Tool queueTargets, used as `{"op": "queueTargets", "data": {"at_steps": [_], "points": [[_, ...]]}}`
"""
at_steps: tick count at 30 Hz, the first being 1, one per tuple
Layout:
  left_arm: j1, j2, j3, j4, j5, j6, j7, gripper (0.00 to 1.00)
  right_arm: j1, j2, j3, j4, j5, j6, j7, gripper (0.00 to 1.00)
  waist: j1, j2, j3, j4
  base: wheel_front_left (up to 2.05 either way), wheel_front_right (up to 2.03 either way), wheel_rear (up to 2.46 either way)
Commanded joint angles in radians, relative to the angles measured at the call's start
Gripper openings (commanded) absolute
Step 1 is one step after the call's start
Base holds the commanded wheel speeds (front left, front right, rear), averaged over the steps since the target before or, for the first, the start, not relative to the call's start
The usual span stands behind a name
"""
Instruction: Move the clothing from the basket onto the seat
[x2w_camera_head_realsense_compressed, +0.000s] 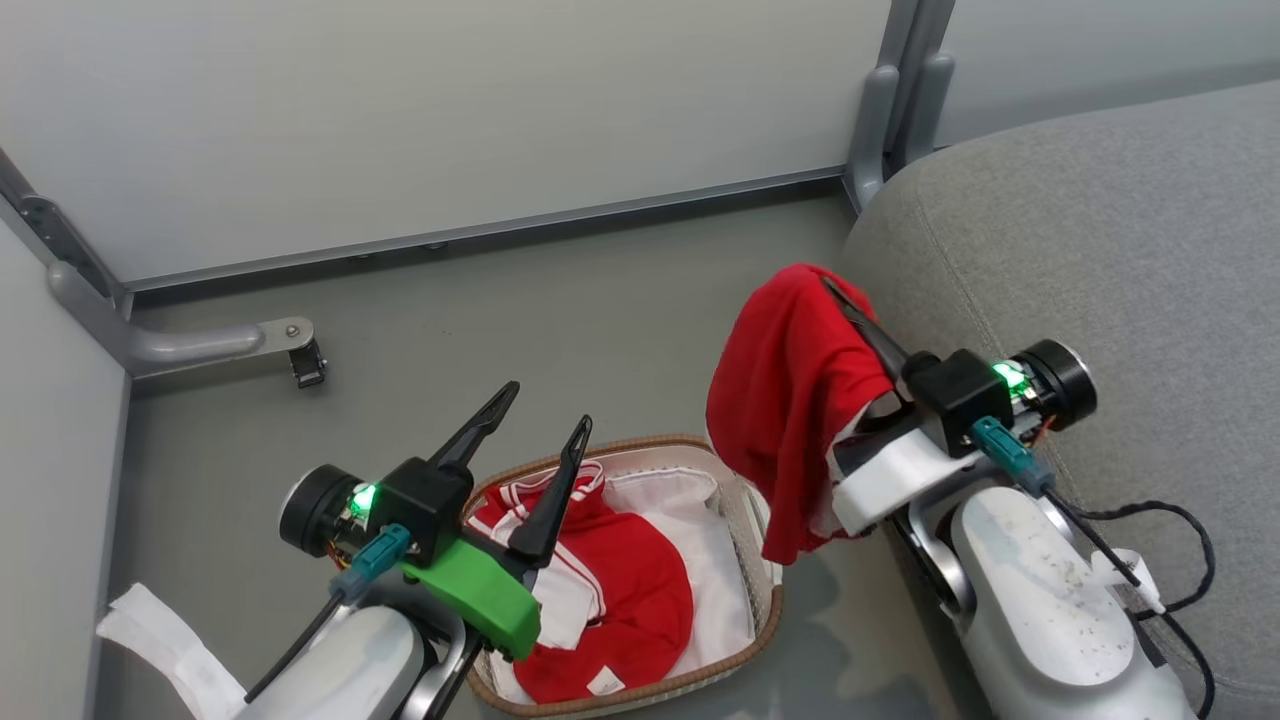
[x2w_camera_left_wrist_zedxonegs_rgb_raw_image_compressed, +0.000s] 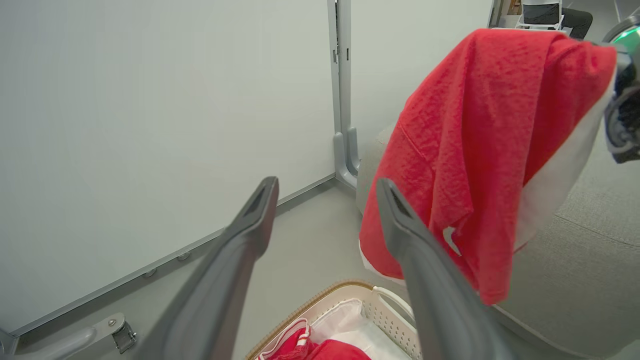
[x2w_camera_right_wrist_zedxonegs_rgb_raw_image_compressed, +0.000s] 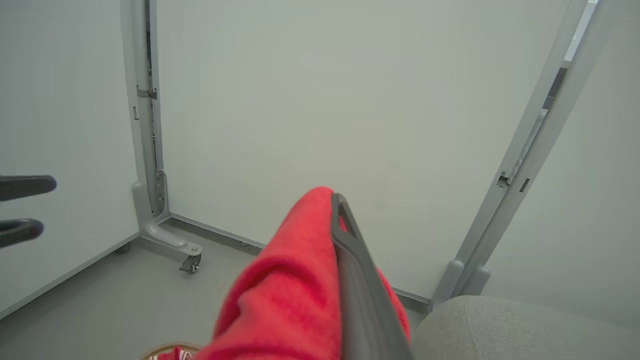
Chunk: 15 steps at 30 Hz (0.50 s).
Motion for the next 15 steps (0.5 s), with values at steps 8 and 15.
{"op": "queueTargets", "data": {"at_steps": [8,15], "points": [[0.042,-0.03,0.014,0.024,0.001,0.005,-0.021,1.0,0.052,-0.004,-0.132,-0.037,-0.039,-0.001,-0.001,0.0,0.0,0.0,0.067,-0.111,0.0,0.0,0.0],[0.024,-0.05,0.022,0.037,0.029,0.0,-0.028,1.0,0.054,-0.004,-0.178,-0.063,-0.037,-0.001,-0.001,0.0,0.0,0.0,0.138,-0.242,0.0,0.0,0.0]]}}
